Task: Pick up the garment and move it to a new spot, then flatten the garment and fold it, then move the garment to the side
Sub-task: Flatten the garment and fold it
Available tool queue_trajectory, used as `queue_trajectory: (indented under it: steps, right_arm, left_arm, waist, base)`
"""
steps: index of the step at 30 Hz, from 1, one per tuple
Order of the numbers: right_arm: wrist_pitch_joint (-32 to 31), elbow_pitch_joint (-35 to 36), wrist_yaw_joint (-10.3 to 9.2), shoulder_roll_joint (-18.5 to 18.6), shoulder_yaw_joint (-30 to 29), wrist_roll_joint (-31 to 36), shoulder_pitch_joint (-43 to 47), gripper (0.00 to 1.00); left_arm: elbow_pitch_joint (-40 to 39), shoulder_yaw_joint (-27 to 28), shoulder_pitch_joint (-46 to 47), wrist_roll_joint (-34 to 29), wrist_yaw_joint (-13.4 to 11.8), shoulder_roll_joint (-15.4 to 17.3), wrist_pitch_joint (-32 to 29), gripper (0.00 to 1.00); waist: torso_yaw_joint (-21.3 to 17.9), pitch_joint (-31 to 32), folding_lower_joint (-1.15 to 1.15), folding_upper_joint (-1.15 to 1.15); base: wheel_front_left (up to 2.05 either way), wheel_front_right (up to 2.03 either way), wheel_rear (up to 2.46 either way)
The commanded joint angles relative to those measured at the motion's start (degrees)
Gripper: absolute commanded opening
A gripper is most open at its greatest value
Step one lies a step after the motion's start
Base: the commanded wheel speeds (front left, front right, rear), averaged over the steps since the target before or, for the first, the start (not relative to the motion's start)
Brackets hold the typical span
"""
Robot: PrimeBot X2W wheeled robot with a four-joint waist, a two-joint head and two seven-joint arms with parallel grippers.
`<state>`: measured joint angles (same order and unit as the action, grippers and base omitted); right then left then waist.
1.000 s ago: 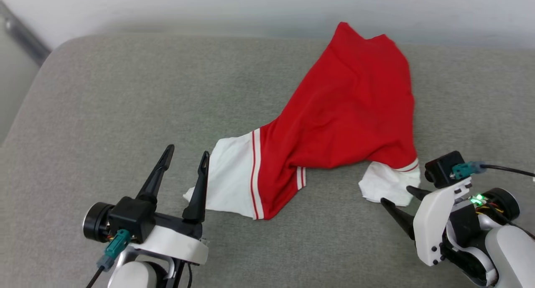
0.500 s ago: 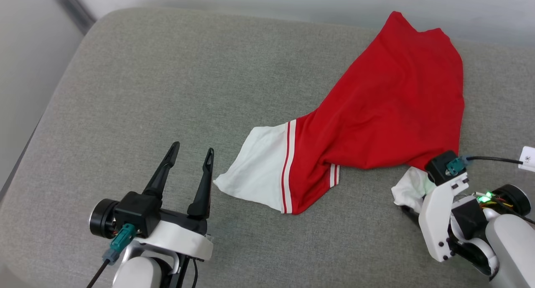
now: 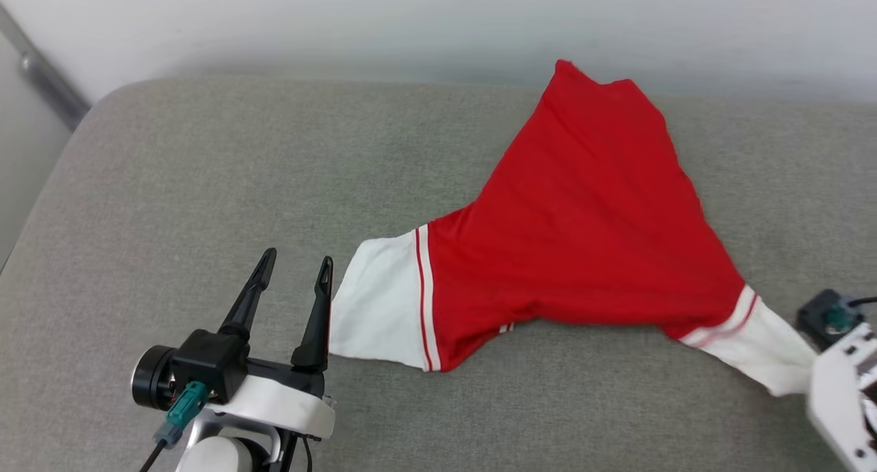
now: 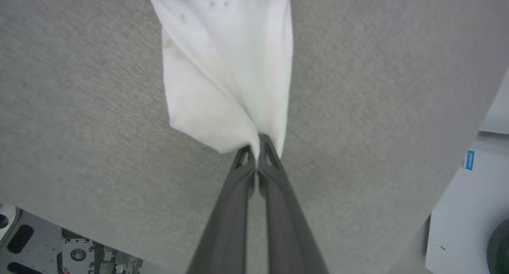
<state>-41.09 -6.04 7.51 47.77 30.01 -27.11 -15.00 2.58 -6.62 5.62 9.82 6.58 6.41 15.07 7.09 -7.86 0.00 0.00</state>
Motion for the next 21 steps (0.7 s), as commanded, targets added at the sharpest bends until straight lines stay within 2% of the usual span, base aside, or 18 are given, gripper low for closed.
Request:
queue_trajectory:
  steps: [1, 8, 11, 12, 13, 16, 21]
  right_arm:
    - [-0.27, 0.23, -0.04, 0.98, 0.15, -0.6, 1.31, 0.0]
    - [-0.28, -1.49, -0.04, 10.79, -1.54, -5.49, 7.45, 0.0]
    - [1.4, -3.73, -0.04, 12.76, -1.08, -6.87, 9.77, 0.0]
    - [3.01, -3.8, -0.04, 12.53, -1.05, -6.62, 9.93, 0.23]
    - [4.1, -5.01, -0.05, 11.59, -1.56, -7.1, 10.27, 1.0]
    - [7.64, -6.5, -0.04, 8.38, -2.66, -7.52, 9.97, 1.0]
    - [14.66, -5.41, -0.04, 1.82, -9.82, -9.46, 6.88, 1.0]
  left_arm:
    - [-0.16, 0.27, -0.71, -0.07, 0.2, -0.17, 0.15, 1.0]
    - [-0.15, -0.09, -1.12, -1.17, 0.32, -0.4, 0.15, 1.0]
    - [0.08, -0.35, -1.58, -1.24, 0.46, -0.31, 0.15, 1.0]
    - [0.14, -0.32, -1.7, -1.18, 0.5, -0.19, 0.15, 1.0]
    - [0.16, -0.21, -1.87, -1.12, 0.49, -0.03, 0.15, 1.0]
    - [0.22, 0.07, -2.38, -1.06, 0.56, 0.26, 0.15, 1.0]
    - [-0.25, 0.27, -3.4, -0.68, 0.66, 0.41, 0.15, 1.0]
  waist:
    - [-0.98, 0.88, 0.0, 0.0]
    - [-1.51, 1.24, 0.0, 0.0]
    - [-1.56, 1.53, 0.0, 0.0]
    - [-1.65, 1.66, 0.0, 0.0]
    - [-1.78, 1.77, 0.0, 0.0]
    - [-2.36, 2.3, 0.0, 0.0]
    - [-4.32, 3.2, 0.0, 0.0]
  base:
    - [0.0, 0.0, 0.0]
    - [0.0, 0.0, 0.0]
    - [0.0, 0.0, 0.0]
    - [0.0, 0.0, 0.0]
    - [0.0, 0.0, 0.0]
    - [0.0, 0.0, 0.0]
    - [0.0, 0.0, 0.0]
